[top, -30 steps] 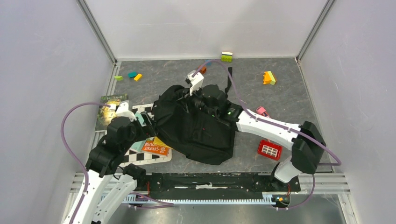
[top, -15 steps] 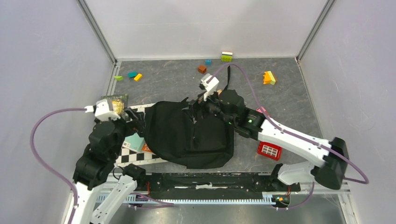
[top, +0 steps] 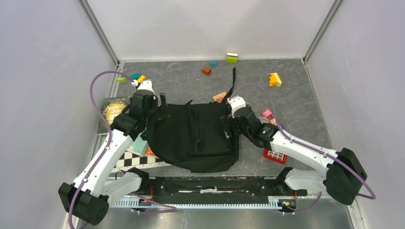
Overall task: Pack the student bag
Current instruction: Unzip the student bag at the center of the board.
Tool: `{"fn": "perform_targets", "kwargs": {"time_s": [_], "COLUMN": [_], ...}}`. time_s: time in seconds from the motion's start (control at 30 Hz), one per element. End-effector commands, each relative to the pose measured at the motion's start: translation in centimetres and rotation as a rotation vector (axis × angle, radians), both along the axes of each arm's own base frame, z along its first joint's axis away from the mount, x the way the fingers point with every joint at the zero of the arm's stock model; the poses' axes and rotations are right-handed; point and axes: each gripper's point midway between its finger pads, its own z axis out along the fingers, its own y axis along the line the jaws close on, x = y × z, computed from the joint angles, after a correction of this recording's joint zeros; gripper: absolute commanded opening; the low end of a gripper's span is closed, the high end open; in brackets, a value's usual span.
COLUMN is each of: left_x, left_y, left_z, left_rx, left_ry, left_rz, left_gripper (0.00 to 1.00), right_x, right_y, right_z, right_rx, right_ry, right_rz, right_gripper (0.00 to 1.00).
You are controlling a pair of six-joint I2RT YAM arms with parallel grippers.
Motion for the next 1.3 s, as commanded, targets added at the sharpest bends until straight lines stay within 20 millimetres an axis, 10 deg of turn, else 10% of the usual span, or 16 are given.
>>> {"fn": "perform_targets", "kwargs": {"time_s": [0.0,0.27,0.4,0.6,0.87,1.0,1.07,1.17,1.27], "left_x": [1.3,1.1,0.6,-0.6,-5.4,-8.0,-8.7,-8.5,-6.7], "left_y": [1.0,0.5,-1.2,-2.3,-8.0,-9.5,-9.3,-7.6,-5.5], "left_z": [-2.0,-4.8,-7.0,-7.1,-5.0,-4.7,-4.3,-2.9,0.1], "left_rx": [0.098,0.111,0.064,0.005,-0.387,-0.483,-0.484,-0.403,-0.29], "left_ry": [0.018,0.084,0.166,0.192,0.217,0.278,0.293,0.262,0.151], "left_rz": [0.006,-0.03,-0.101,-0.157,-0.273,-0.314,-0.312,-0.271,-0.216], "left_gripper": [1.0,0.93,0.63,0.18,0.03,0.11,0.42,0.93,1.0], "right_x": [-0.2,-2.9,-3.9,-3.7,-0.1,1.1,1.2,1.0,0.8], "right_y": [-1.2,-0.3,0.0,0.4,-2.9,-4.1,-4.4,-4.1,-4.0], "right_z": [-0.1,-4.1,-5.4,-3.9,0.3,0.0,-0.6,-0.8,-0.5], "right_rx": [0.042,0.112,0.135,0.202,-0.002,-0.115,-0.144,-0.138,-0.115], "right_ry": [0.002,0.116,0.156,0.1,-0.097,-0.116,-0.099,-0.079,-0.08], "right_rz": [-0.032,0.035,0.058,0.066,-0.02,-0.049,-0.058,-0.051,-0.049], "right_gripper": [0.98,0.94,0.82,0.48,0.0,0.0,0.01,0.42,0.7]}}
